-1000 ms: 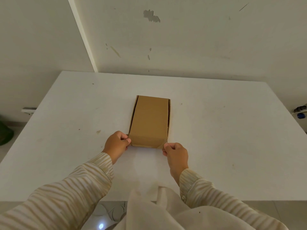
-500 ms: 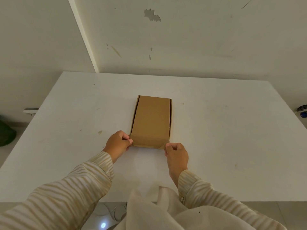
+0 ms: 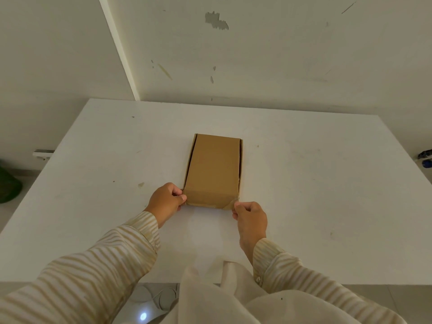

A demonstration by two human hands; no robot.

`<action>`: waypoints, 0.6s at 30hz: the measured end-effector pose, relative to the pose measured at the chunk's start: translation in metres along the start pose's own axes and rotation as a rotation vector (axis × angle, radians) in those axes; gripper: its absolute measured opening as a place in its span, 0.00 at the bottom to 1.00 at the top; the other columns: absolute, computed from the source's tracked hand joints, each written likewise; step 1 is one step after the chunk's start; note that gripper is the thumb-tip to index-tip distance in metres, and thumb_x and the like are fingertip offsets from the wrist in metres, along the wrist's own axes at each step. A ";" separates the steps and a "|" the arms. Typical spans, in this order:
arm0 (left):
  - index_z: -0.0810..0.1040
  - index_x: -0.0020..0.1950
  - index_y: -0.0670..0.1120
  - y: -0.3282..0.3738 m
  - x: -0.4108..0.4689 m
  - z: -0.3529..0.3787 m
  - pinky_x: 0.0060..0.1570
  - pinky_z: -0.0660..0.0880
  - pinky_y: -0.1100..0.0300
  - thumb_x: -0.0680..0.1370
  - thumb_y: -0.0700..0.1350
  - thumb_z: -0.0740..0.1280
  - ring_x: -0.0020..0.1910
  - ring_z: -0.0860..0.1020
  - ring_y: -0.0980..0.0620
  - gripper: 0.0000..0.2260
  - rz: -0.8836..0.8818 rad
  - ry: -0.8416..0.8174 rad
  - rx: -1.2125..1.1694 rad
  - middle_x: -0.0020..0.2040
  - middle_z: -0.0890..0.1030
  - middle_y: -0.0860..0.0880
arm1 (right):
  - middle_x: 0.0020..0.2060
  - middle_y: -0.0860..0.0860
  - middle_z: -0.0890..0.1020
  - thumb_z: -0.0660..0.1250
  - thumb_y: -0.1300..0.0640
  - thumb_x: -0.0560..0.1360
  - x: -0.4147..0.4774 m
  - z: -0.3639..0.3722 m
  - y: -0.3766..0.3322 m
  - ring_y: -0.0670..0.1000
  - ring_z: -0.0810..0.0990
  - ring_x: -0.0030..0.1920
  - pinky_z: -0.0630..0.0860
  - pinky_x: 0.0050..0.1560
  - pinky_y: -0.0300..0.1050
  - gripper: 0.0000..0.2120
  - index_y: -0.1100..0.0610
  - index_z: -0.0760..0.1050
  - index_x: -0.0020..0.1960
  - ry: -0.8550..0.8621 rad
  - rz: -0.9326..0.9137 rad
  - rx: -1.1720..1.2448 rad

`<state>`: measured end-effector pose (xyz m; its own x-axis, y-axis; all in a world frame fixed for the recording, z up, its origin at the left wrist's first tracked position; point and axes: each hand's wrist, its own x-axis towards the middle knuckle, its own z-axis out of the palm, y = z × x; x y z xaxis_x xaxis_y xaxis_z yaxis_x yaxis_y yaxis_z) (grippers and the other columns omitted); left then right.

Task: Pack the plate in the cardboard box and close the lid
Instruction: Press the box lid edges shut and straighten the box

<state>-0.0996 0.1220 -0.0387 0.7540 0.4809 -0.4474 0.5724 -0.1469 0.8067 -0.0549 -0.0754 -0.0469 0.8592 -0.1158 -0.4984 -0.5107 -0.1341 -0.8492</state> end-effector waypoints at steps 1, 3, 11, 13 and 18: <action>0.74 0.43 0.44 0.000 0.000 0.000 0.57 0.77 0.41 0.75 0.37 0.66 0.43 0.79 0.43 0.04 0.003 0.001 0.005 0.40 0.79 0.47 | 0.37 0.53 0.81 0.65 0.60 0.74 0.001 0.000 0.000 0.52 0.79 0.40 0.75 0.36 0.40 0.06 0.56 0.75 0.38 -0.001 0.001 -0.010; 0.73 0.42 0.44 -0.001 0.000 -0.001 0.57 0.77 0.41 0.75 0.37 0.67 0.43 0.79 0.43 0.05 0.003 -0.001 0.010 0.40 0.79 0.47 | 0.37 0.53 0.80 0.65 0.60 0.74 0.003 0.000 0.001 0.52 0.78 0.39 0.73 0.34 0.40 0.05 0.57 0.75 0.39 0.000 -0.004 -0.029; 0.71 0.62 0.48 0.003 0.005 -0.004 0.52 0.73 0.54 0.74 0.41 0.69 0.49 0.78 0.47 0.18 0.093 -0.007 0.221 0.46 0.80 0.49 | 0.39 0.52 0.77 0.62 0.62 0.75 0.016 -0.001 -0.007 0.52 0.74 0.40 0.70 0.39 0.43 0.02 0.59 0.73 0.44 -0.069 -0.183 -0.396; 0.62 0.73 0.54 0.008 0.007 -0.008 0.52 0.68 0.60 0.74 0.41 0.69 0.48 0.76 0.51 0.30 0.156 -0.062 0.307 0.45 0.79 0.52 | 0.42 0.53 0.76 0.61 0.63 0.75 0.019 -0.005 -0.011 0.53 0.74 0.42 0.70 0.37 0.42 0.03 0.60 0.72 0.49 -0.122 -0.265 -0.499; 0.58 0.75 0.57 0.015 0.016 -0.012 0.52 0.69 0.61 0.74 0.42 0.68 0.48 0.75 0.51 0.33 0.260 -0.182 0.598 0.50 0.76 0.49 | 0.55 0.55 0.74 0.59 0.62 0.78 0.033 -0.013 -0.025 0.56 0.76 0.54 0.73 0.56 0.49 0.27 0.52 0.56 0.74 -0.363 -0.545 -0.963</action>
<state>-0.0826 0.1382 -0.0294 0.9034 0.2202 -0.3679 0.4058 -0.7160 0.5680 -0.0144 -0.0890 -0.0400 0.8514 0.4551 -0.2607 0.2507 -0.7897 -0.5600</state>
